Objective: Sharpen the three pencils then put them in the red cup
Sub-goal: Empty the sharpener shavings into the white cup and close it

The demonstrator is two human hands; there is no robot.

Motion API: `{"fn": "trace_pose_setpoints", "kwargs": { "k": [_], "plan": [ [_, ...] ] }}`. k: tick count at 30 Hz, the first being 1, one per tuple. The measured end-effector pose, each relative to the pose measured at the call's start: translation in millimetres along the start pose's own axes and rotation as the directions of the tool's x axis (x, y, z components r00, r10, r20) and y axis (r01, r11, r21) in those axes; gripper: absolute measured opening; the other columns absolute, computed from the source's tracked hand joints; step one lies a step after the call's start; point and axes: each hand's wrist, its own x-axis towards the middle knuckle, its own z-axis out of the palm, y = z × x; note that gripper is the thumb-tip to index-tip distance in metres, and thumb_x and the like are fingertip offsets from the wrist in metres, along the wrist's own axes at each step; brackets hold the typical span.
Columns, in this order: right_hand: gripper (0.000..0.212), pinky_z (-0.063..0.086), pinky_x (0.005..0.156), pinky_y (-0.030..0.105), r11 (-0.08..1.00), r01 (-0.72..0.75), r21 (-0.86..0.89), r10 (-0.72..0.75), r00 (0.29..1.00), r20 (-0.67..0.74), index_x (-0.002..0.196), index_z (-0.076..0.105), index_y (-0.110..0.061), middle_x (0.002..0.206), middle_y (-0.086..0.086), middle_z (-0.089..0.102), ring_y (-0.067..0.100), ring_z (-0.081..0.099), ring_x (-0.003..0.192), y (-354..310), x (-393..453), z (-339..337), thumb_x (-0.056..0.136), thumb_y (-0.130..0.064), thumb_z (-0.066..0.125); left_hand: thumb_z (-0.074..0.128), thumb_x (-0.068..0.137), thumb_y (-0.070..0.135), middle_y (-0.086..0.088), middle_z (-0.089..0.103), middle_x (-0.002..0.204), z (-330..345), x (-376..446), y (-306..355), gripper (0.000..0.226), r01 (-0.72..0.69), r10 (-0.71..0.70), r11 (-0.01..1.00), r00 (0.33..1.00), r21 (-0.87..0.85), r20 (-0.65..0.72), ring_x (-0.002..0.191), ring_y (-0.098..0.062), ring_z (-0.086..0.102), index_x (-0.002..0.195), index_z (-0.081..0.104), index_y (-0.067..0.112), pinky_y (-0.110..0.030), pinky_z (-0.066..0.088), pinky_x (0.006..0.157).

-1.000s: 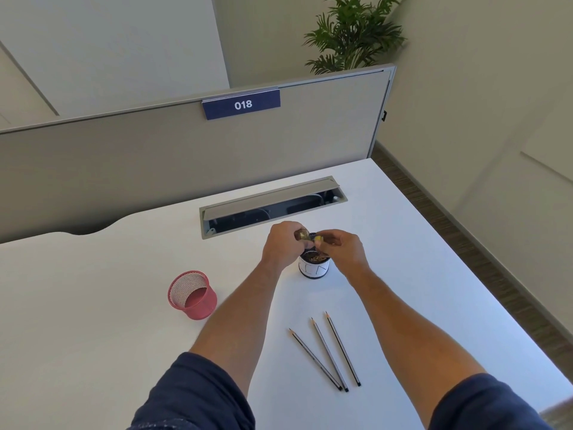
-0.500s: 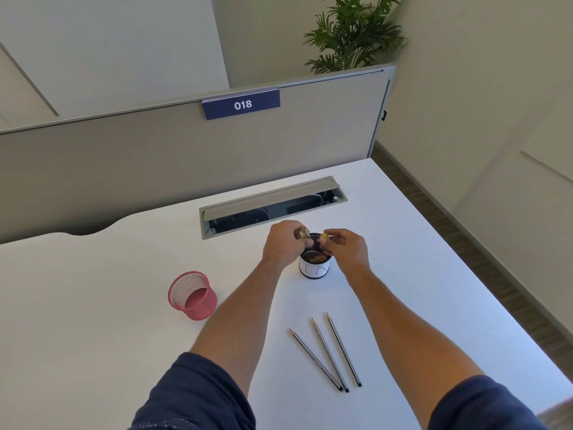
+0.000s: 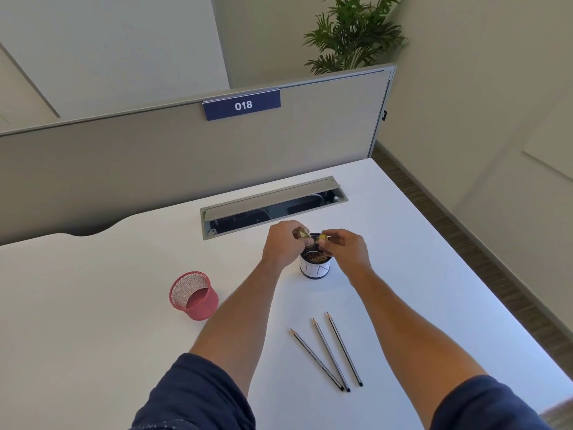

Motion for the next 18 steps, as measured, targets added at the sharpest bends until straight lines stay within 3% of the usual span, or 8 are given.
{"fn": "trace_pose_setpoints", "kwargs": {
  "k": [4, 7, 10, 18],
  "plan": [
    [0.021, 0.062, 0.084, 0.036, 0.984, -0.034, 0.173, 0.041, 0.998, -0.042, 0.108, 0.075, -0.008, 0.094, 0.011, 0.077, 0.029, 0.077, 0.084, -1, -2, -7, 0.087, -0.008, 0.077, 0.081, 0.083, 0.025, 0.001, 0.073, 0.094, -4, -3, -2, 0.019, 0.051, -0.056, 0.990, 0.998, -0.133, -0.036, 0.087, -0.013, 0.067, 0.100, 0.076, 0.019, -0.020, 0.046, 0.067],
    [0.021, 0.062, 0.086, 0.037, 0.964, -0.064, 0.259, 0.061, 0.998, 0.020, 0.109, 0.073, -0.006, 0.098, 0.016, 0.077, 0.032, 0.076, 0.089, -2, -5, -10, 0.088, -0.005, 0.076, 0.077, 0.087, 0.019, -0.004, 0.075, 0.093, -6, -7, -3, 0.016, 0.117, -0.125, 0.947, 0.992, -0.299, -0.009, 0.081, -0.014, 0.074, 0.102, 0.074, 0.017, -0.026, 0.056, 0.071],
    [0.024, 0.061, 0.088, 0.039, 0.955, -0.059, 0.291, 0.033, 0.995, 0.095, 0.113, 0.072, -0.005, 0.101, 0.016, 0.077, 0.033, 0.076, 0.093, -5, -9, -9, 0.089, -0.005, 0.076, 0.075, 0.089, 0.013, -0.007, 0.077, 0.096, -7, -12, -6, 0.015, 0.171, -0.170, 0.880, 0.985, -0.444, 0.043, 0.084, -0.019, 0.077, 0.104, 0.072, 0.014, -0.032, 0.061, 0.079],
    [0.024, 0.062, 0.082, 0.030, 0.932, -0.039, 0.361, -0.014, 0.990, 0.141, 0.116, 0.070, -0.006, 0.103, 0.014, 0.078, 0.031, 0.076, 0.096, -16, -18, -6, 0.091, -0.004, 0.072, 0.071, 0.094, 0.008, -0.012, 0.076, 0.107, -14, -26, -5, 0.016, 0.228, -0.202, 0.745, 0.973, -0.626, 0.114, 0.095, -0.025, 0.077, 0.110, 0.070, 0.010, -0.027, 0.061, 0.080]
  ]
}}
